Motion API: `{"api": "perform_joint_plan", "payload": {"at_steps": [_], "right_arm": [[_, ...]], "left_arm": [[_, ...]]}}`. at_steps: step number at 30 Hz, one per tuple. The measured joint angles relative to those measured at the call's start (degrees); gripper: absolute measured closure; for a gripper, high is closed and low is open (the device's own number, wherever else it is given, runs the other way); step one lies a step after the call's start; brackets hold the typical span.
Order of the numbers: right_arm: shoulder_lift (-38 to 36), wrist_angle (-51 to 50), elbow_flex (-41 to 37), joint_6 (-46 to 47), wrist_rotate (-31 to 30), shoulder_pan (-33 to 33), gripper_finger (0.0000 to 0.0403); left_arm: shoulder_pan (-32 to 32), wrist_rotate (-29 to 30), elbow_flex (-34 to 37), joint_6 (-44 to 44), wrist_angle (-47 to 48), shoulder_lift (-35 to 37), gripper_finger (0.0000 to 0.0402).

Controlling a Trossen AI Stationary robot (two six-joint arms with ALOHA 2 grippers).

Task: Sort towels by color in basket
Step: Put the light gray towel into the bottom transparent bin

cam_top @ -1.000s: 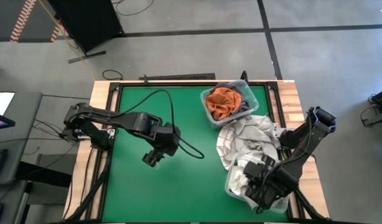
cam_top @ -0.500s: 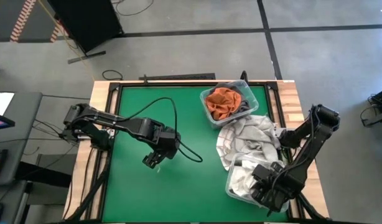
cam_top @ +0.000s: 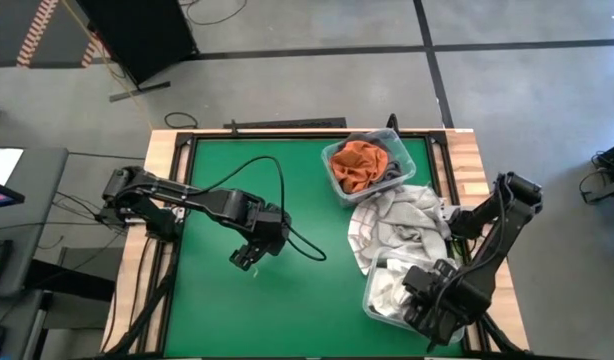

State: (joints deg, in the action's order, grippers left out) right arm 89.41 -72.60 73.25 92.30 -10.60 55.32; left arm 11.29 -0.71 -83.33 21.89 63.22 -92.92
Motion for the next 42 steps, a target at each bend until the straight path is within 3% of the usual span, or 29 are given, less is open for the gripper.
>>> {"api": "perform_joint_plan", "payload": {"at_steps": [6,16,26,33,42], "right_arm": [[-0.11,-2.3,2.51,-13.33,-0.05,-0.41,0.0221],[0.0,-4.08,1.6,-48.18,-1.26,0.13,0.0264],[-0.02,-6.12,0.92,-69.06,-1.26,-0.97,0.0289],[-0.02,-4.59,-5.55,-81.61,-1.3,-4.34,0.029],[-0.2,10.2,-17.8,-94.39,-1.51,-7.36,0.029]], "left_arm": [[0.0,0.02,0.0,-0.26,0.35,0.0,0.0118],[0.0,0.09,0.0,-0.11,0.11,0.0,0.0118],[0.0,0.15,0.0,-1.98,-1.25,0.0,0.0118],[0.0,0.36,0.0,-5.24,-1.52,0.0,0.0118],[-0.02,1.49,0.0,-10.25,-1.42,0.0,0.0118]]}}
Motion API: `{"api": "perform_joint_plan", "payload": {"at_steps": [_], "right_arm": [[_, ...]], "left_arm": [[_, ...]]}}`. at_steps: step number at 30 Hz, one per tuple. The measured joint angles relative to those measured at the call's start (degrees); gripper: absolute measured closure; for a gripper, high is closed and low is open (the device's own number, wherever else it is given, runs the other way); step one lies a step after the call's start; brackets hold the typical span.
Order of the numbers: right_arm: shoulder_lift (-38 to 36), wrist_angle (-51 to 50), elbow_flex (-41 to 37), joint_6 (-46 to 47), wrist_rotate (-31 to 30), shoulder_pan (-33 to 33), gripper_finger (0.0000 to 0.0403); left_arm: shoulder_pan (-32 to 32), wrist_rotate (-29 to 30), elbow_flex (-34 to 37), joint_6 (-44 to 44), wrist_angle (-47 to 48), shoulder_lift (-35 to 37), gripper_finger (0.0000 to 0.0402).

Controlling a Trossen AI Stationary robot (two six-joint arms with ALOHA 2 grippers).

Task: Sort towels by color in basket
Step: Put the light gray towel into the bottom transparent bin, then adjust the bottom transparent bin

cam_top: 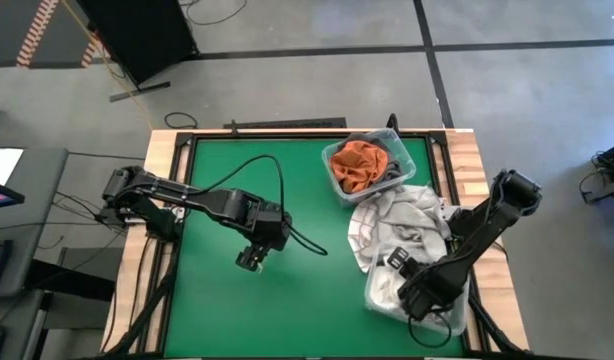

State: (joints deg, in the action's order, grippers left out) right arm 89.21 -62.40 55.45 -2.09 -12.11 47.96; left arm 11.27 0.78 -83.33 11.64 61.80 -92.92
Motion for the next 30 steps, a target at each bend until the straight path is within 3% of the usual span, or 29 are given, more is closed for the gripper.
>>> {"api": "perform_joint_plan", "payload": {"at_steps": [6,11,25,30], "right_arm": [[0.1,6.66,-4.88,-1.01,0.34,-0.12,0.029],[0.11,6.5,-3.69,2.96,0.45,-0.11,0.029],[0.13,-10.98,14.07,4.94,-3.35,1.49,0.029],[0.13,-17.85,21.44,11.56,-3.44,1.41,0.029]], "left_arm": [[0.0,0.04,0.0,-1.66,0.13,0.0,0.0118],[0.01,0.07,0.0,-1.56,0.24,0.0,0.0118],[0.01,0.11,0.0,-0.33,0.22,0.0,0.0118],[0.0,0.11,0.0,0.66,0.2,0.0,0.0118]]}}
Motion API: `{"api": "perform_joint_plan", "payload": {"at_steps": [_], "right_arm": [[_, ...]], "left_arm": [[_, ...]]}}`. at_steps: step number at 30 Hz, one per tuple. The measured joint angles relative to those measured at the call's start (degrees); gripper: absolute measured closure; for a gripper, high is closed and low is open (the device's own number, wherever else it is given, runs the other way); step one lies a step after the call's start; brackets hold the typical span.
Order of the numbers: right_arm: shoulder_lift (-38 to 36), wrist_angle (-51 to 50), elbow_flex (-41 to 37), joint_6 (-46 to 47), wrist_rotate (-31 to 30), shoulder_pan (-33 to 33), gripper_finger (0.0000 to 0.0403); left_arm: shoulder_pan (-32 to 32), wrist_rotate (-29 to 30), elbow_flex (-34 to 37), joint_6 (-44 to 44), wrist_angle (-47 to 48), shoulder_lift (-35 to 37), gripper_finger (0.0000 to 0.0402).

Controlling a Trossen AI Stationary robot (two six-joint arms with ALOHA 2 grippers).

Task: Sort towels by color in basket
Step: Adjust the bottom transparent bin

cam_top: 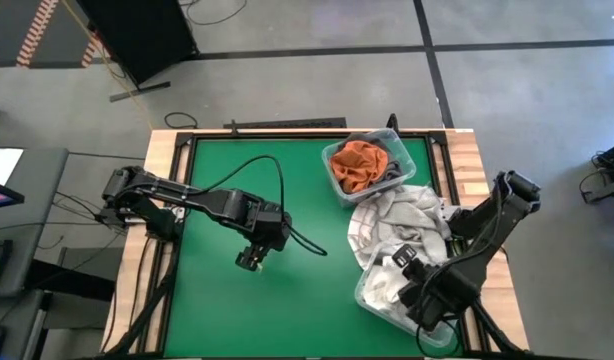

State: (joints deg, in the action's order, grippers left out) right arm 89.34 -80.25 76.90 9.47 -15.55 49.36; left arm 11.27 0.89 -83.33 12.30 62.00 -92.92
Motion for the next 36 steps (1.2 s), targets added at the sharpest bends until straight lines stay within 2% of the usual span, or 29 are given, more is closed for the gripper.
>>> {"api": "perform_joint_plan", "payload": {"at_steps": [5,10,14,17,23,32,36], "right_arm": [[0.0,-0.45,7.19,11.63,-0.2,0.0,0.029],[-0.02,-4.29,11.99,28.41,-0.51,0.0,0.029],[-0.02,-8.89,12.39,45.58,-4.15,0.0,0.029],[-0.07,-9.88,10.41,53.95,-4.33,-0.27,0.029],[-0.04,-9.79,5.52,59.63,-3.47,-2.01,0.0274],[-0.04,-9.8,0.07,60.7,-1.01,-6.57,0.0179],[-0.15,-9.79,-3.25,58.84,-0.59,-8.23,0.0164]], "left_arm": [[0.01,-0.02,0.03,1.41,-1.45,0.0,0.0118],[0.02,-0.49,2.59,4.35,-8.44,0.0,0.0118],[0.0,-0.87,6.02,7.36,-15.87,0.0,0.0118],[-0.07,-2.24,8.32,8.94,-19.41,0.0,0.0118],[-1.41,-5.76,12.68,9.61,-22.57,0.0,0.0118],[-3.04,-8.33,18.27,9.48,-25.26,0.0,0.0118],[-3.04,-8.9,19.54,9.36,-26.81,0.0,0.0118]]}}
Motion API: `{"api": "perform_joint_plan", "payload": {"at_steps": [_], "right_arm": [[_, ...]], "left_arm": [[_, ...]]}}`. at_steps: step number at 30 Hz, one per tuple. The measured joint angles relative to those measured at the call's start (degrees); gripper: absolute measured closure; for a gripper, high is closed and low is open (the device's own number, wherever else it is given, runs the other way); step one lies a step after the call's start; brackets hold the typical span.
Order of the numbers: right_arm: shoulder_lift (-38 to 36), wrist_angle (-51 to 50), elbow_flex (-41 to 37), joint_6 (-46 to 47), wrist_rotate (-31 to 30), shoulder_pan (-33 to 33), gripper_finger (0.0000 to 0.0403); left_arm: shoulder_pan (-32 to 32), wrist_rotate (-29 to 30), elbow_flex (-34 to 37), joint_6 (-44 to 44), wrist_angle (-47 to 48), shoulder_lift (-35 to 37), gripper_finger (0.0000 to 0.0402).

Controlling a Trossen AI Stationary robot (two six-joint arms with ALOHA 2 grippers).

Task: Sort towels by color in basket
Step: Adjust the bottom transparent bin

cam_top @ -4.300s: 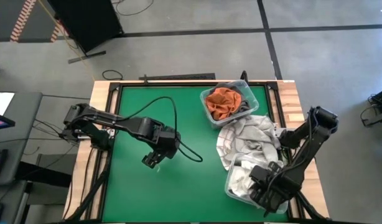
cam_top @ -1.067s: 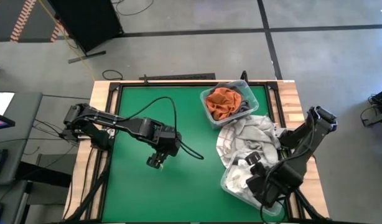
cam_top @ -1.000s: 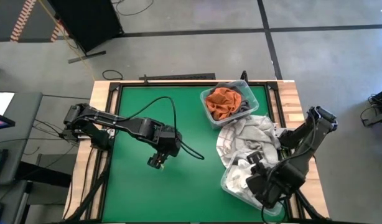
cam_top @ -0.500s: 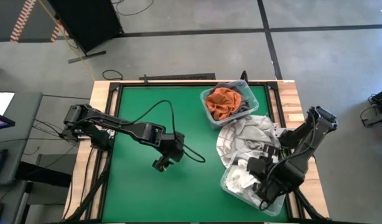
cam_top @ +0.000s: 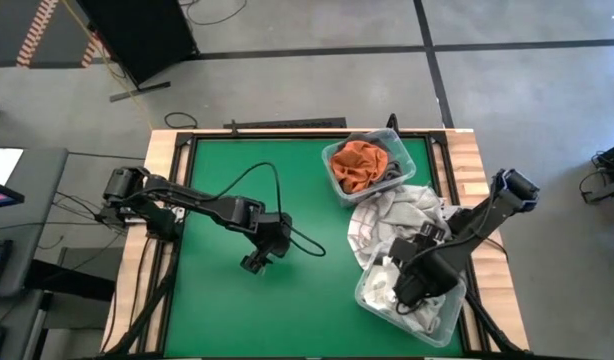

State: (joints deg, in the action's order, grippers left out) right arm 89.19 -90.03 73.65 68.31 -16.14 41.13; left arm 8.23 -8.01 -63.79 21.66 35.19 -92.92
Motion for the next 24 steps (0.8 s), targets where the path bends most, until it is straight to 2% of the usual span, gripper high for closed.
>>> {"api": "perform_joint_plan", "payload": {"at_steps": [6,15,19,24], "right_arm": [[-0.07,0.81,-1.76,-5.71,0.17,-1.19,0.0184],[0.0,4.33,-1.81,-13.92,-0.37,1.03,0.0272],[-0.02,5.37,-1.67,-13.86,-0.52,2.54,0.0303],[-0.04,5.63,-1.64,-12.65,0.45,5.09,0.0311]], "left_arm": [[0.02,-1.07,0.31,-0.78,-0.01,0.0,0.0118],[0.02,-1.07,0.31,-0.75,-0.28,0.0,0.0118],[0.02,-1.07,0.31,-1.17,-0.23,0.0,0.0118],[0.02,-1.07,0.29,-1.34,-0.01,0.0,0.0118]]}}
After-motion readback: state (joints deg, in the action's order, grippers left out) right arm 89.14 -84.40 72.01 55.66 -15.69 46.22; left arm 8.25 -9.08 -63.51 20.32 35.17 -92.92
